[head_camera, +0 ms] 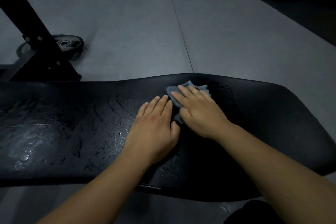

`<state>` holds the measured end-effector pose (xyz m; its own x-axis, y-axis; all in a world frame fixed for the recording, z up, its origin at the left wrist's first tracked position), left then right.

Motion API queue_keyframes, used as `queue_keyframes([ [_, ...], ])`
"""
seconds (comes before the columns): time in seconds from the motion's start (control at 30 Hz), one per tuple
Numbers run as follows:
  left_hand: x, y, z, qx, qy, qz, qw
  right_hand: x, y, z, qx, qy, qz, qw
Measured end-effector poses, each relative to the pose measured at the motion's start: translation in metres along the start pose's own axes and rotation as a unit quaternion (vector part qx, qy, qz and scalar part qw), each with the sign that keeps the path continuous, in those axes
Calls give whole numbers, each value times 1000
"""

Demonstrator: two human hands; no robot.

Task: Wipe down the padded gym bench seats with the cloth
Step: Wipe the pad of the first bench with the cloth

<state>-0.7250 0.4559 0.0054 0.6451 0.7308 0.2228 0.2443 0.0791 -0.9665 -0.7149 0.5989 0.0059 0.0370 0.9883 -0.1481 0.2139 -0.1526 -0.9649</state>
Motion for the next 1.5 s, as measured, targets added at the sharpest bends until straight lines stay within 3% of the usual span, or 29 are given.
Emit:
queue_keyframes([
  [0.07,0,0,1,-3,0,1,1000,23,1,-11,-6,14,14,1000],
  [0.2,1,0,3,-4,-4,12,1000,45,-11,43,5,144,8,990],
  [0.27,1,0,3,-4,-2,14,1000,19,-11,59,8,123,1,992],
  [0.4,0,-2,2,-1,1,10,1000,5,-6,17,-2,-6,2,1000],
  [0.53,0,-2,2,2,-2,4,1000,54,-11,28,8,92,3,996],
  [0.63,0,-1,4,1,-2,2,1000,39,-11,43,7,131,11,991],
  [0.8,-2,-1,2,2,0,12,1000,17,-1,-22,13,-29,37,999],
  [0.93,-9,-21,24,6,-8,66,998,64,-25,16,34,129,84,987],
  [1.0,-16,-23,30,28,-23,58,998,45,-25,42,17,171,87,981],
  [1.1,-21,-15,27,73,-24,36,996,-12,-10,37,37,50,82,995],
  [1.2,-22,-15,28,79,-21,27,996,-6,-12,-1,73,-53,152,984],
  [1.27,-21,-16,30,76,-21,24,997,34,-16,1,103,-14,130,986],
  [1.4,-21,-12,30,77,-22,25,996,75,-26,53,133,158,135,969],
  [1.47,-22,-13,30,80,-23,28,996,45,-27,71,115,134,123,977],
  [1.5,-23,-14,30,81,-23,29,996,25,-25,70,108,74,119,984],
])
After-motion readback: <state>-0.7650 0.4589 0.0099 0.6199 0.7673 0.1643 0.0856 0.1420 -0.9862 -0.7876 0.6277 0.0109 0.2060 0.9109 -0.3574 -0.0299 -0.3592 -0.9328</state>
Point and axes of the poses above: each hand's wrist, its own z-axis towards the middle knuckle, its own y-axis out of the palm, x = y × z, the point moved 5 cm from there along z, towards the middle knuckle, and after that the axes turned 13 degrees about -x, right-handed, at the moved point
